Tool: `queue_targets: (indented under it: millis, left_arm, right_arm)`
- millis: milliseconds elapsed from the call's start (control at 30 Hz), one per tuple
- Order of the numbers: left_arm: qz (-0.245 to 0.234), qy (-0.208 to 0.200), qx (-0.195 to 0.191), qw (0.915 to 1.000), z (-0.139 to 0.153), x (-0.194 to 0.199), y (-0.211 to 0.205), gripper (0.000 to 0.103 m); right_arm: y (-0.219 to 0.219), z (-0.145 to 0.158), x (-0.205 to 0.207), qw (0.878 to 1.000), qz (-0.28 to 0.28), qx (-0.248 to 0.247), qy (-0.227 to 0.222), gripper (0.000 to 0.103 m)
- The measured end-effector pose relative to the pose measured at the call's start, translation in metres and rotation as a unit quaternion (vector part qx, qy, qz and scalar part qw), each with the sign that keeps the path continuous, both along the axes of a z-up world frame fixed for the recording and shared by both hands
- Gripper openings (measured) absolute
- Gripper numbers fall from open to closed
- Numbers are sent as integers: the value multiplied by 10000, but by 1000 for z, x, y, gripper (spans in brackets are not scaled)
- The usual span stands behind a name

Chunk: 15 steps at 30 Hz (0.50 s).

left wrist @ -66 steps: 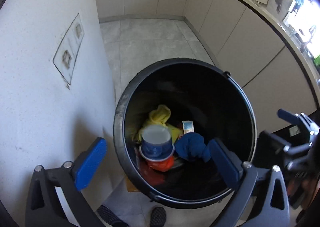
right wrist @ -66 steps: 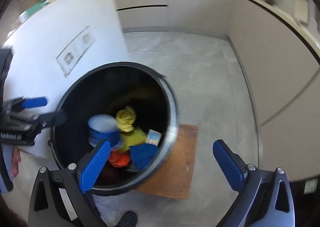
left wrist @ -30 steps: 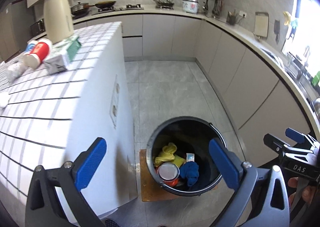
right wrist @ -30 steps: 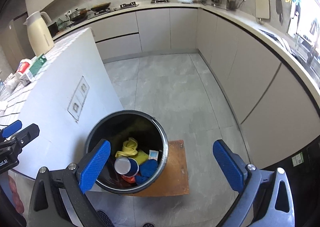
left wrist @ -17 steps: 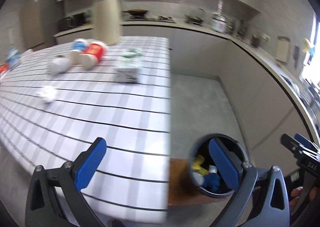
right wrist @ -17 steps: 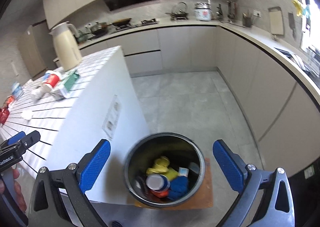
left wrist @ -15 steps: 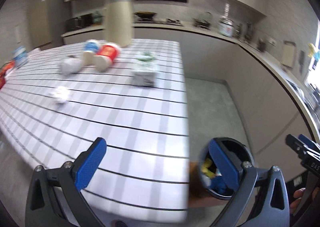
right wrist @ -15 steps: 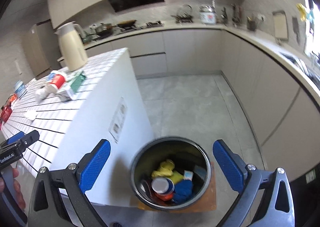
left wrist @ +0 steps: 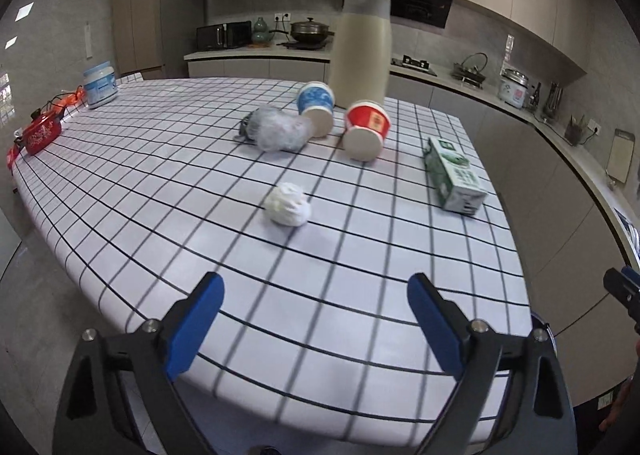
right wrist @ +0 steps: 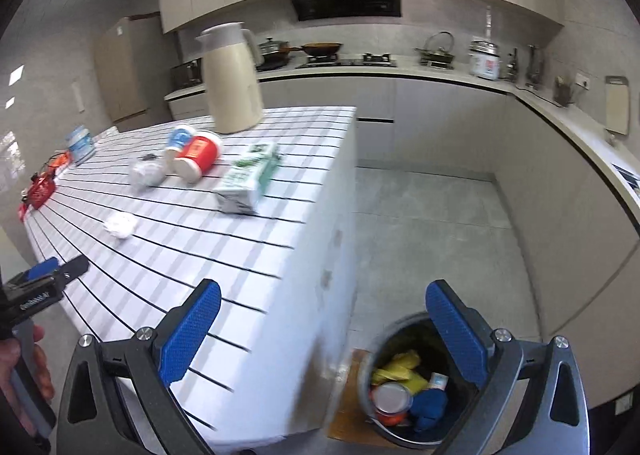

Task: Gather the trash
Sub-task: 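Move both open grippers back toward the island, then grasp the white tissue with the left gripper while the right gripper grasps the milk carton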

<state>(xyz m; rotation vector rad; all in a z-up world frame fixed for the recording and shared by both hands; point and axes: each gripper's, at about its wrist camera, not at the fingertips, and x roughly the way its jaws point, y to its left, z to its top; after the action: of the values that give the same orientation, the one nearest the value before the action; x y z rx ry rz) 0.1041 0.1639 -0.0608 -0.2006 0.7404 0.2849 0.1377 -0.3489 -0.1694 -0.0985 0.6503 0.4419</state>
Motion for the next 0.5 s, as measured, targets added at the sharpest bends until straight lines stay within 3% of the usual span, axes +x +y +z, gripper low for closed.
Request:
queue_targets:
  millis: [200,500]
  left_arm:
    - [-126,73,-130,9998,-7,20,33,83]
    - [-430,256,-282,9983,-24,61,50,77]
  right_arm:
    - [56,-1,13,9996,67,-260,51,103]
    - [112,-10,42,9988,87,-420,220,103]
